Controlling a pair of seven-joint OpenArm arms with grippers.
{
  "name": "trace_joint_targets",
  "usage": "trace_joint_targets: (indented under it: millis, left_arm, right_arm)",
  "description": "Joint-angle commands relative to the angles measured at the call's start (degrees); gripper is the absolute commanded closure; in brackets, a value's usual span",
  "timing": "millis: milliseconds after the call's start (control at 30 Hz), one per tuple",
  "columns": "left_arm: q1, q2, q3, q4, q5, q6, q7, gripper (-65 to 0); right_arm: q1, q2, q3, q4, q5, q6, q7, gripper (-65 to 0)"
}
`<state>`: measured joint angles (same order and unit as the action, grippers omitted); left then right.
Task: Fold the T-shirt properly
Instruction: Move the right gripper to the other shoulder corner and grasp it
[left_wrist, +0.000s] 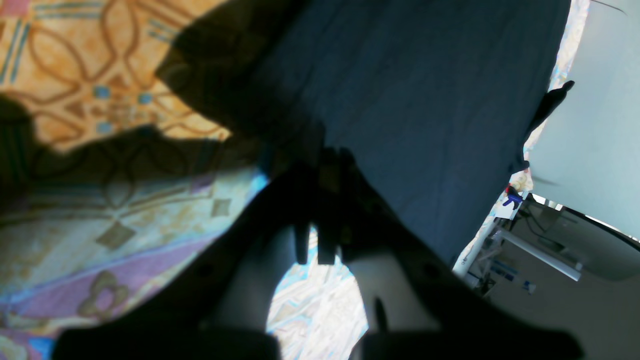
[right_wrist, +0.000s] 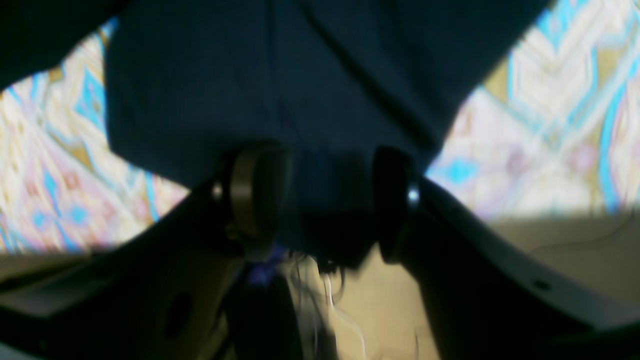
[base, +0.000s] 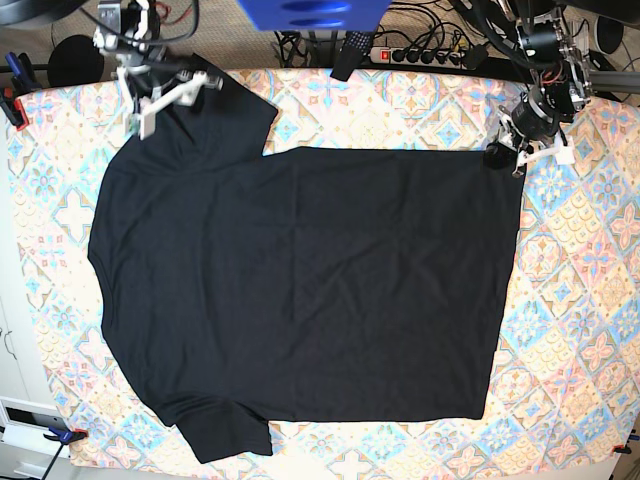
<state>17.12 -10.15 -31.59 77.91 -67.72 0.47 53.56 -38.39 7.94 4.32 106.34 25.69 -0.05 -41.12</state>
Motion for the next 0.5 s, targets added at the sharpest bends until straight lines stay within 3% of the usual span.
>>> trace_joint_targets:
  millis: [0, 300, 467]
  left_arm:
    - [-0.2, -0.7, -0.2, 0.8, -0.9, -0.4, -0.1, 0.0]
    - [-0.3, -0.7, -0.2, 0.8, -0.5, -0.4, -0.1, 0.0]
    - [-0.4, -0.7, -0.2, 0.8, -0.5, -0.4, -0.1, 0.0]
  right_arm:
    - [-0.5, 0.5, 1.7, -0.3, 0.5, 0.2, 1.0, -30.7]
    - [2.0, 1.5, 10.6, -10.7, 16.2, 0.3, 1.0, -30.7]
    - [2.5, 2.8, 10.4, -11.4, 17.3, 0.3, 1.0, -30.7]
